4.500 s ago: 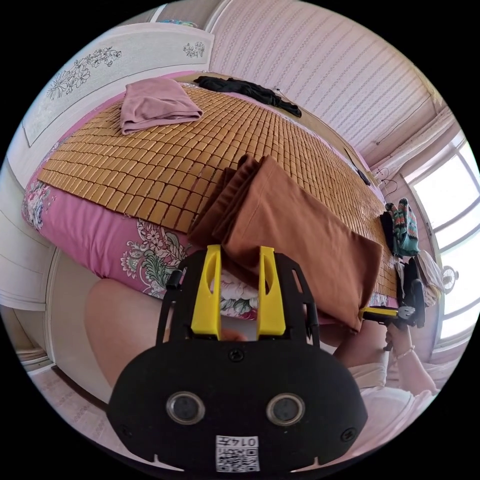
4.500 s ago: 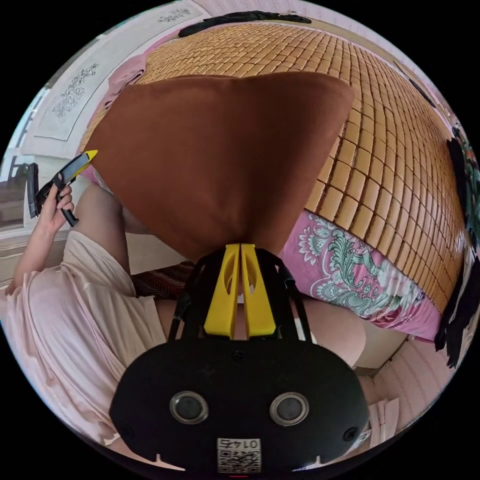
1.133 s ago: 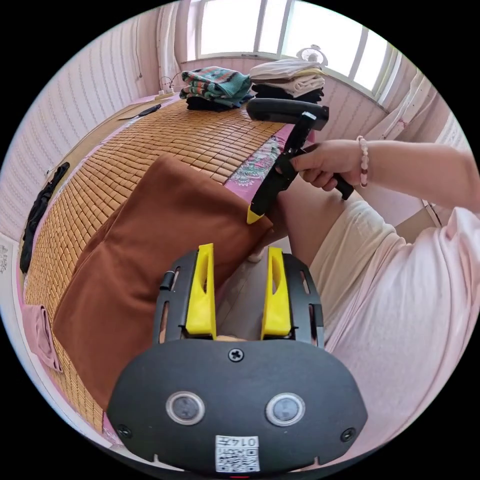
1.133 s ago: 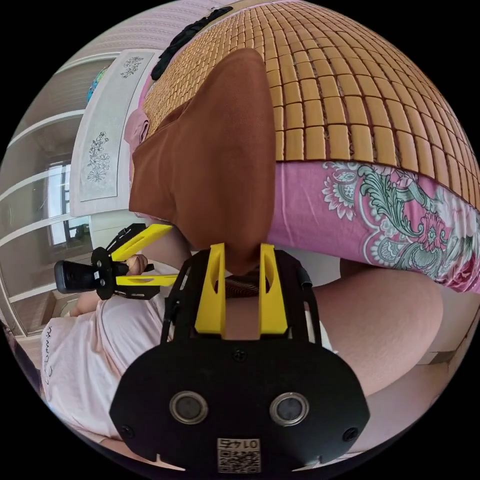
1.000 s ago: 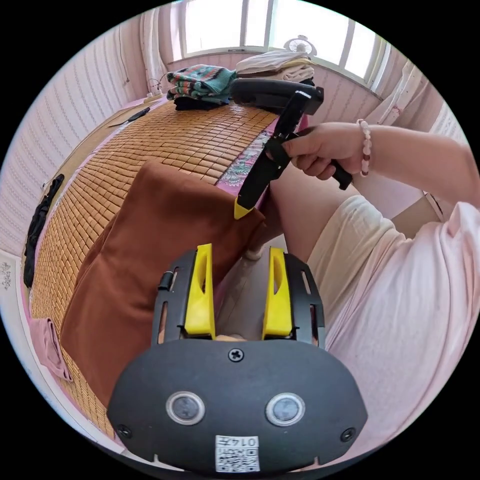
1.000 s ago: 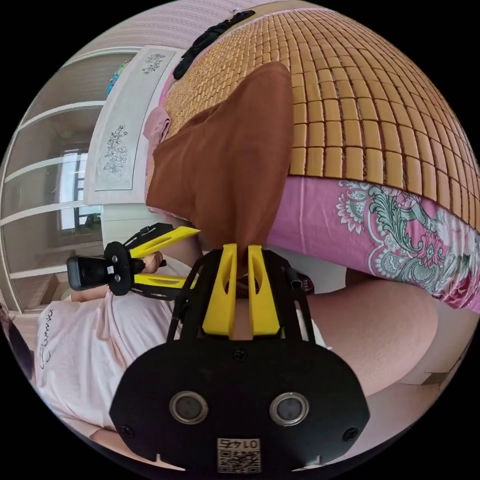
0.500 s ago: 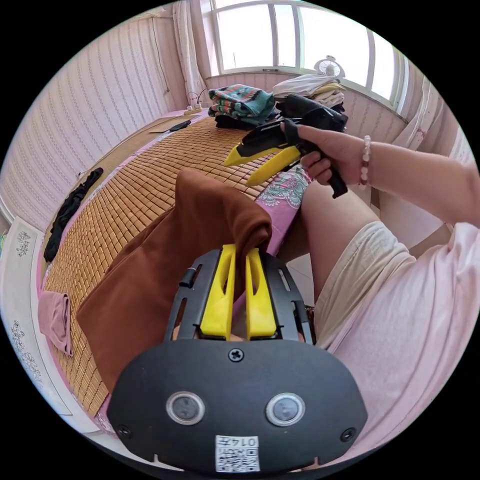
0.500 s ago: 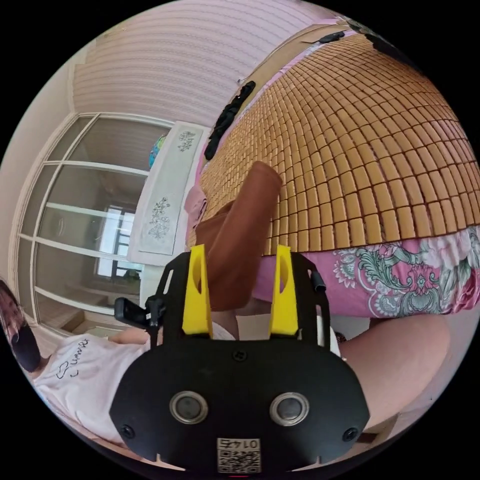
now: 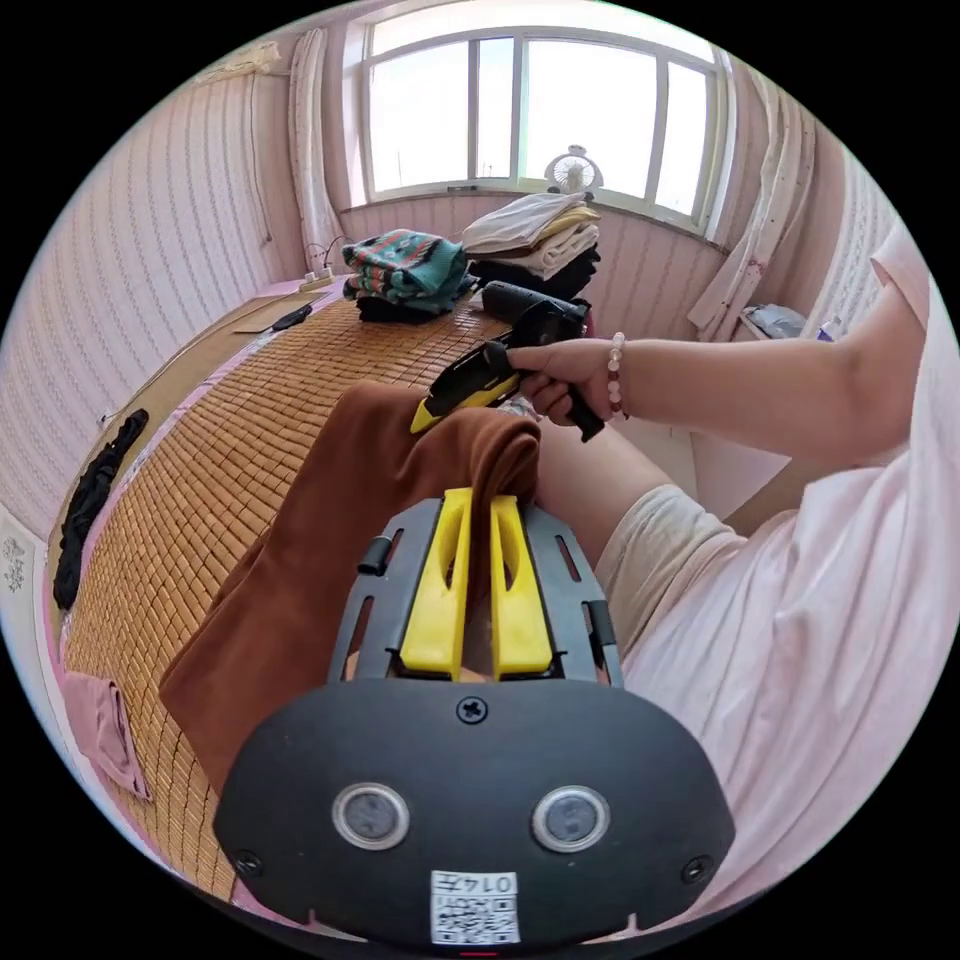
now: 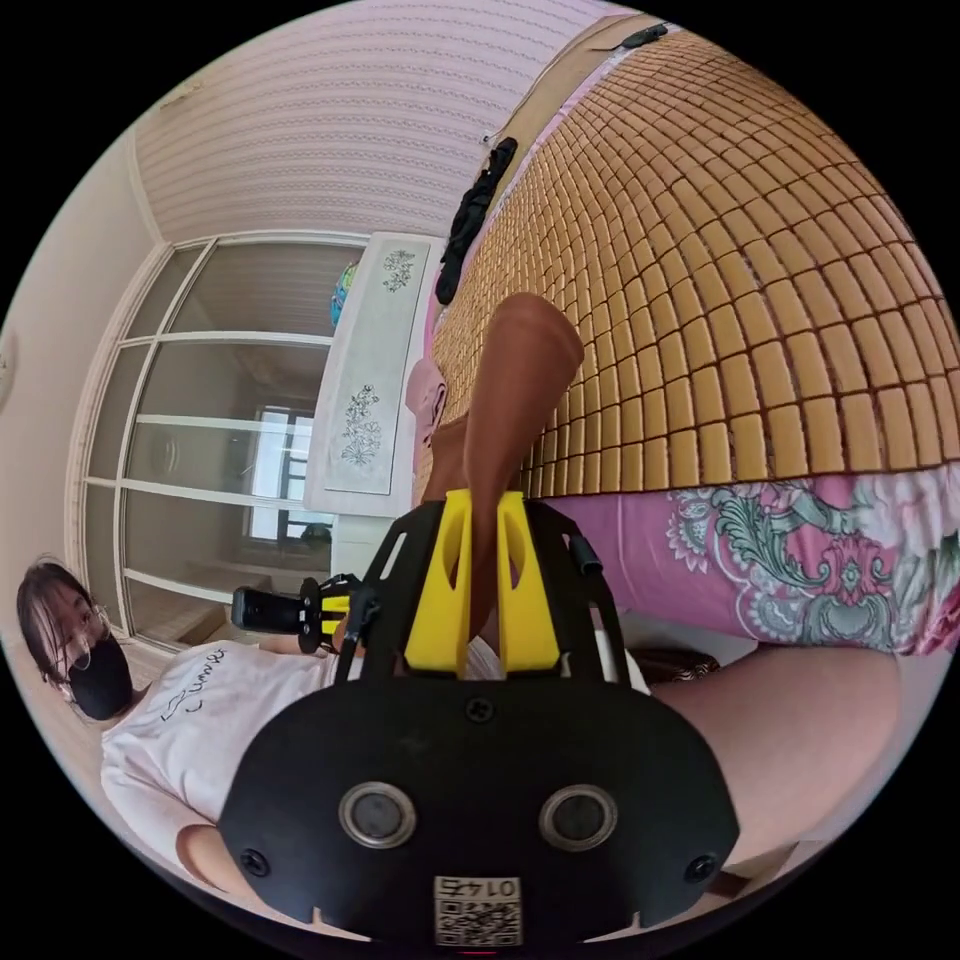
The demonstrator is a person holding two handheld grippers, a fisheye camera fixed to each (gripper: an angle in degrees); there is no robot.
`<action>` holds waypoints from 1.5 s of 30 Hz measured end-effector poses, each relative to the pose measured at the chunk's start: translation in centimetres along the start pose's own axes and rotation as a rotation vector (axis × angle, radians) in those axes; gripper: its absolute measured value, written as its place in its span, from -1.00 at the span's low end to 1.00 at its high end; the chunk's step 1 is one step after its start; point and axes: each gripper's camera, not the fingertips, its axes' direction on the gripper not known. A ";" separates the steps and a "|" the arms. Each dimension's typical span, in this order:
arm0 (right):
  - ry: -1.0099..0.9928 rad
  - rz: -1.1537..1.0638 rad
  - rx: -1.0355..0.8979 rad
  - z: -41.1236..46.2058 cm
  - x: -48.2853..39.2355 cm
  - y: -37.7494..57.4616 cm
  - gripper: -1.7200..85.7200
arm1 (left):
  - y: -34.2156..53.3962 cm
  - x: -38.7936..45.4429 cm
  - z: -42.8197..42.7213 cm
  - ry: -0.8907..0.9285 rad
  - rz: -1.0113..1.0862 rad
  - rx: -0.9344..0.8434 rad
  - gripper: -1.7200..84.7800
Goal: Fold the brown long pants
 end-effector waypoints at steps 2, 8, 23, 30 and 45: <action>0.028 -0.010 0.079 -4.1 -0.6 1.7 -0.89 | -2.4 0.5 0.0 0.069 0.036 0.045 -0.91; 0.119 -0.088 0.166 -9.7 -4.8 3.8 -0.87 | -4.2 0.0 -0.5 0.191 0.019 0.180 -0.88; 0.085 -0.387 -0.352 15.9 -13.7 -4.6 -0.94 | 16.6 -10.1 -7.4 -0.279 -0.598 -0.063 -0.85; 0.420 -0.353 -0.571 16.5 -10.4 2.7 -0.97 | 14.3 -11.9 -3.8 -0.200 -0.598 0.001 -0.85; 0.300 -0.377 -0.051 4.4 -9.2 3.1 -0.71 | 14.0 -22.6 1.6 -0.187 -0.680 -0.031 -0.66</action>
